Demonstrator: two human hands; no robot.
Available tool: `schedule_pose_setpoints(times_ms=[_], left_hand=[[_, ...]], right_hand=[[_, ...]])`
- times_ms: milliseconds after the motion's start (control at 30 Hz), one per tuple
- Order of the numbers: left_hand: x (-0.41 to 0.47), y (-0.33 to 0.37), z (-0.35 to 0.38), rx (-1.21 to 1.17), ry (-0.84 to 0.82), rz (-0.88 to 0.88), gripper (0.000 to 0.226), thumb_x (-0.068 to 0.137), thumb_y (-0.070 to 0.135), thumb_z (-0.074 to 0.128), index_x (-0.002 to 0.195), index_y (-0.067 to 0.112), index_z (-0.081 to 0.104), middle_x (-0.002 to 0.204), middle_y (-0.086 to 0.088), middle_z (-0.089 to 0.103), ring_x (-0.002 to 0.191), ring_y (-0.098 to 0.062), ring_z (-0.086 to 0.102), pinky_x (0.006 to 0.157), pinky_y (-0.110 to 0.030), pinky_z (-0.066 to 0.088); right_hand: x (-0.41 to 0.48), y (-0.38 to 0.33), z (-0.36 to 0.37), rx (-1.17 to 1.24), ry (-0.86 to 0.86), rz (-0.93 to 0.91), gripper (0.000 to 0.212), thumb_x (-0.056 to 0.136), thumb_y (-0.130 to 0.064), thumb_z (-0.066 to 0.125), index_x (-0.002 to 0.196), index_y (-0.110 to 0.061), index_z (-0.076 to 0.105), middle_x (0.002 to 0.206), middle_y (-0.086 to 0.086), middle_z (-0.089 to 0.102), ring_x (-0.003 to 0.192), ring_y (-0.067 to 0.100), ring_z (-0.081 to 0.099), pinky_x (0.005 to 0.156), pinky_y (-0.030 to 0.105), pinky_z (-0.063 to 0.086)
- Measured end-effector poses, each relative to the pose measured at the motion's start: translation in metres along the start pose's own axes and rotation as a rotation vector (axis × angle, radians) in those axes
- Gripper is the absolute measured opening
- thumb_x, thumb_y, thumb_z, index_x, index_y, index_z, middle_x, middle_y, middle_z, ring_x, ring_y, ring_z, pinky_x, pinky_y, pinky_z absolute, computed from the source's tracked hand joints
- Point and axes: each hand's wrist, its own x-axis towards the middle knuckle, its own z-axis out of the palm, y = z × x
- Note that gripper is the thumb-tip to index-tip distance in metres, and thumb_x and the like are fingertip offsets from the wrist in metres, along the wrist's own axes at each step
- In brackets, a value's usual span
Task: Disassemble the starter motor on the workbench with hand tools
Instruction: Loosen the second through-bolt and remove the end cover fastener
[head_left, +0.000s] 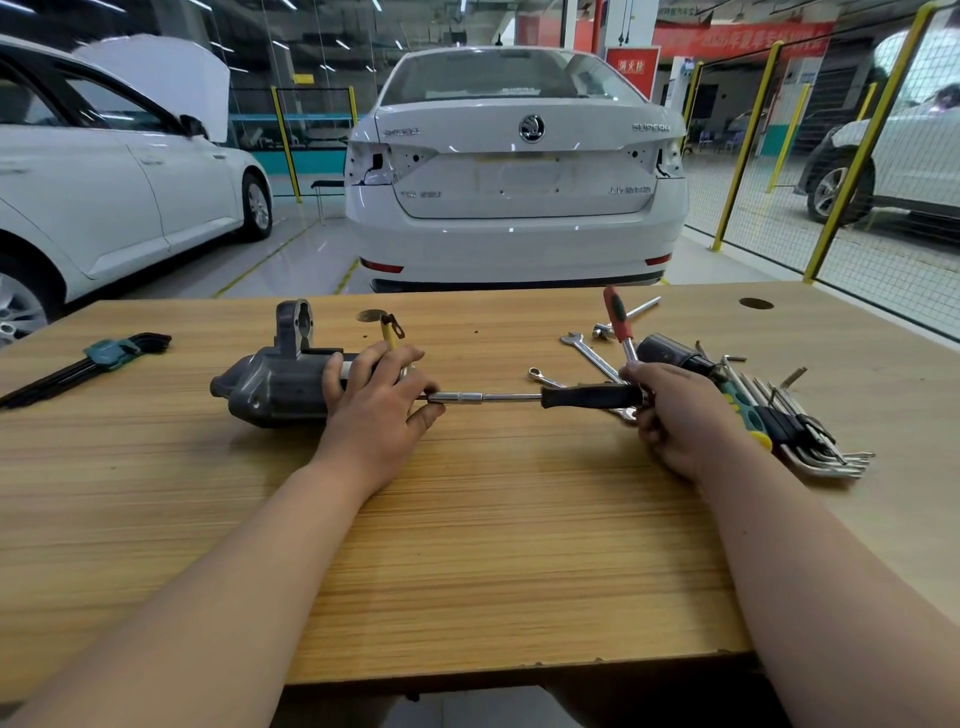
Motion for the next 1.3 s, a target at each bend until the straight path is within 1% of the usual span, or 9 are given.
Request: schedule_pose_setpoints(times_ms=[133, 300, 433, 567, 667, 767, 967, 1200, 1300], left_hand=[[0.002, -0.002, 0.002, 0.048, -0.008, -0.004, 0.021, 0.091, 0.047, 0.051, 0.106, 0.036, 0.06, 0.143, 0.011, 0.04, 0.139, -0.018, 0.015, 0.111, -0.045, -0.004], [0.004, -0.003, 0.003, 0.072, -0.022, 0.011, 0.035, 0.091, 0.055, 0.036, 0.107, 0.037, 0.062, 0.143, 0.011, 0.038, 0.137, -0.017, 0.013, 0.111, -0.045, -0.004], [0.002, -0.003, 0.002, 0.068, -0.021, 0.006, 0.036, 0.092, 0.055, 0.034, 0.105, 0.037, 0.063, 0.144, 0.011, 0.037, 0.137, -0.017, 0.012, 0.111, -0.045, -0.005], [0.0, -0.003, 0.002, 0.046, -0.018, 0.007, 0.028, 0.093, 0.05, 0.043, 0.106, 0.037, 0.064, 0.144, 0.011, 0.037, 0.138, -0.017, 0.012, 0.111, -0.044, -0.006], [0.0, -0.002, 0.003, 0.033, -0.004, 0.009, 0.023, 0.093, 0.047, 0.048, 0.106, 0.036, 0.064, 0.144, 0.01, 0.038, 0.139, -0.018, 0.014, 0.111, -0.045, -0.005], [0.0, -0.002, 0.003, 0.035, 0.002, 0.006, 0.02, 0.092, 0.045, 0.051, 0.105, 0.036, 0.064, 0.143, 0.009, 0.039, 0.138, -0.018, 0.014, 0.112, -0.046, -0.004], [0.001, -0.001, 0.004, 0.053, -0.019, -0.014, 0.021, 0.09, 0.052, 0.049, 0.102, 0.039, 0.058, 0.144, 0.012, 0.036, 0.139, -0.015, 0.011, 0.111, -0.043, -0.008], [0.001, -0.003, 0.003, 0.093, -0.042, 0.007, 0.033, 0.093, 0.054, 0.036, 0.108, 0.039, 0.06, 0.145, 0.013, 0.033, 0.138, -0.015, 0.009, 0.111, -0.043, -0.008], [0.001, -0.001, 0.0, 0.07, -0.034, -0.009, 0.028, 0.093, 0.05, 0.041, 0.105, 0.037, 0.063, 0.145, 0.011, 0.035, 0.138, -0.017, 0.011, 0.111, -0.044, -0.006]], right_hand=[[0.003, -0.001, -0.003, 0.076, -0.058, -0.014, 0.017, 0.095, -0.017, 0.061, 0.1, -0.022, 0.076, 0.105, 0.013, 0.062, 0.062, 0.015, 0.059, 0.05, 0.024, 0.048], [0.007, 0.001, -0.004, 0.069, -0.096, -0.011, 0.042, 0.091, 0.001, 0.051, 0.082, -0.025, 0.082, 0.111, 0.014, 0.061, 0.099, 0.028, 0.063, 0.06, 0.026, 0.054], [0.005, 0.0, -0.001, 0.122, -0.071, 0.001, 0.034, 0.088, 0.005, 0.047, 0.091, -0.012, 0.076, 0.098, 0.014, 0.06, 0.079, 0.025, 0.061, 0.057, 0.027, 0.05], [0.002, -0.002, -0.002, 0.171, -0.043, 0.066, 0.018, 0.092, -0.012, 0.057, 0.107, -0.007, 0.066, 0.09, 0.009, 0.051, 0.058, 0.013, 0.051, 0.045, 0.02, 0.04], [0.002, -0.001, -0.001, 0.141, 0.017, 0.042, 0.019, 0.092, -0.029, 0.067, 0.101, -0.012, 0.064, 0.081, 0.003, 0.052, 0.043, 0.006, 0.044, 0.036, 0.018, 0.034], [0.001, 0.0, 0.0, 0.097, 0.034, 0.01, 0.017, 0.093, -0.032, 0.066, 0.095, -0.015, 0.063, 0.076, 0.002, 0.052, 0.04, 0.005, 0.042, 0.034, 0.019, 0.032], [0.002, 0.0, 0.0, 0.092, -0.026, -0.005, 0.017, 0.097, -0.018, 0.058, 0.112, -0.015, 0.067, 0.095, 0.01, 0.06, 0.046, 0.008, 0.051, 0.042, 0.021, 0.043], [-0.002, -0.004, -0.001, 0.119, -0.065, 0.029, 0.029, 0.093, 0.001, 0.05, 0.099, -0.015, 0.073, 0.111, 0.016, 0.059, 0.089, 0.026, 0.06, 0.061, 0.028, 0.05], [-0.003, -0.008, 0.0, 0.1, -0.077, 0.046, 0.024, 0.093, -0.003, 0.051, 0.104, -0.015, 0.07, 0.108, 0.014, 0.059, 0.082, 0.021, 0.06, 0.058, 0.026, 0.048]])
